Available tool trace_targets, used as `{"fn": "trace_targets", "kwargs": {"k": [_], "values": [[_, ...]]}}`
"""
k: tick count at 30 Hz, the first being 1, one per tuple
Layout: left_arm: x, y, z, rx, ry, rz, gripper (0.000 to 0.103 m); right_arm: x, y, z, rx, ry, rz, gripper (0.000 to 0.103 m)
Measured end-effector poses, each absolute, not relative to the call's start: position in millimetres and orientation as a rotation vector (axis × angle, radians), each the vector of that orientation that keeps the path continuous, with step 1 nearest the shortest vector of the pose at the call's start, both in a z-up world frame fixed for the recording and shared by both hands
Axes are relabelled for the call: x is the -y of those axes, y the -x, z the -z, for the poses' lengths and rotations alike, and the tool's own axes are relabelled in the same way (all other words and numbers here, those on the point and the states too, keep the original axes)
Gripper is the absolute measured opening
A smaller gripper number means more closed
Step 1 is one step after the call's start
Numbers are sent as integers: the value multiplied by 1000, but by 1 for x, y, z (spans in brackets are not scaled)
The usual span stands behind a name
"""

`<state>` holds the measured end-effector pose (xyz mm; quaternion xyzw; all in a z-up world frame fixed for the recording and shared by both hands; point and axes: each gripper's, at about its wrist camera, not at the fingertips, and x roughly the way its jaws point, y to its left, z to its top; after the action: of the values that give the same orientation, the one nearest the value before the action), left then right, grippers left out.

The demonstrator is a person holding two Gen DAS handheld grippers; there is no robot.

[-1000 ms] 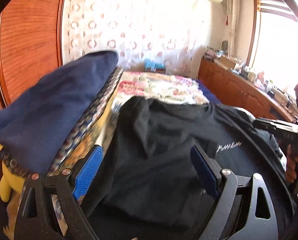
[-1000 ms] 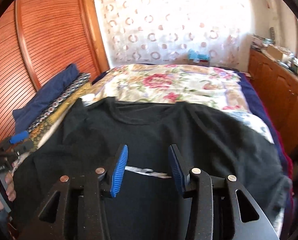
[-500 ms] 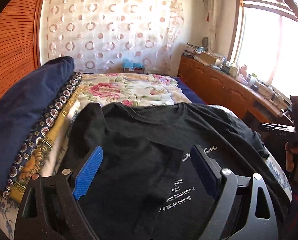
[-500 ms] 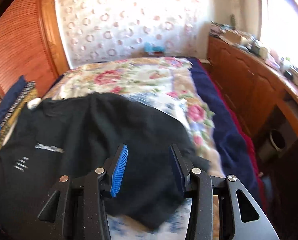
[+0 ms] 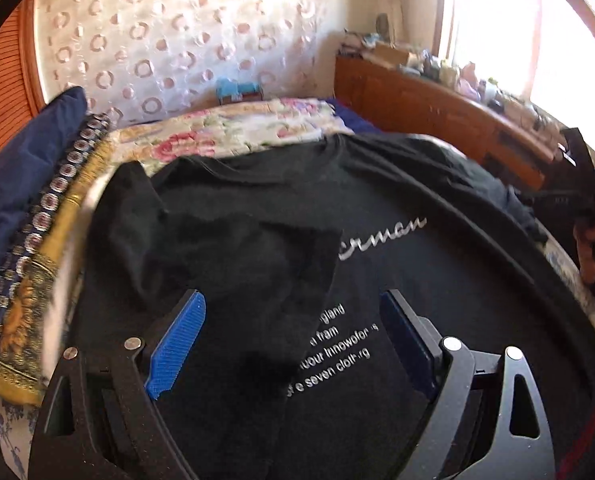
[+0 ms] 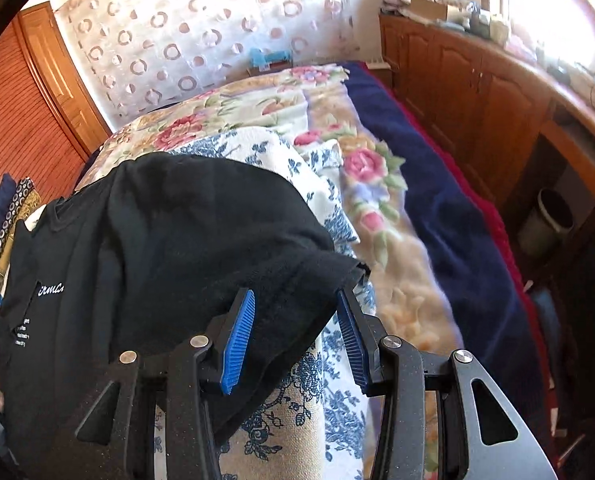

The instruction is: Fold small clothes

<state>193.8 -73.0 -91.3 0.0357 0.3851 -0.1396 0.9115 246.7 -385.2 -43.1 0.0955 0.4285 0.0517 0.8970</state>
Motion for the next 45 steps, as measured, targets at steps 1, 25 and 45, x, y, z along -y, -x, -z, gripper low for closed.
{"fn": "trace_targets", "kwargs": {"k": [1, 25, 45], "values": [[74, -195, 93, -802, -78, 293, 90, 391, -248, 41, -889, -210, -111, 45], [89, -209, 110, -932, -139, 289, 99, 357, -196, -23, -615, -23, -193, 3], [46, -154, 35, -710, -39, 340, 96, 289, -171, -16, -618, 119, -407, 43]]}}
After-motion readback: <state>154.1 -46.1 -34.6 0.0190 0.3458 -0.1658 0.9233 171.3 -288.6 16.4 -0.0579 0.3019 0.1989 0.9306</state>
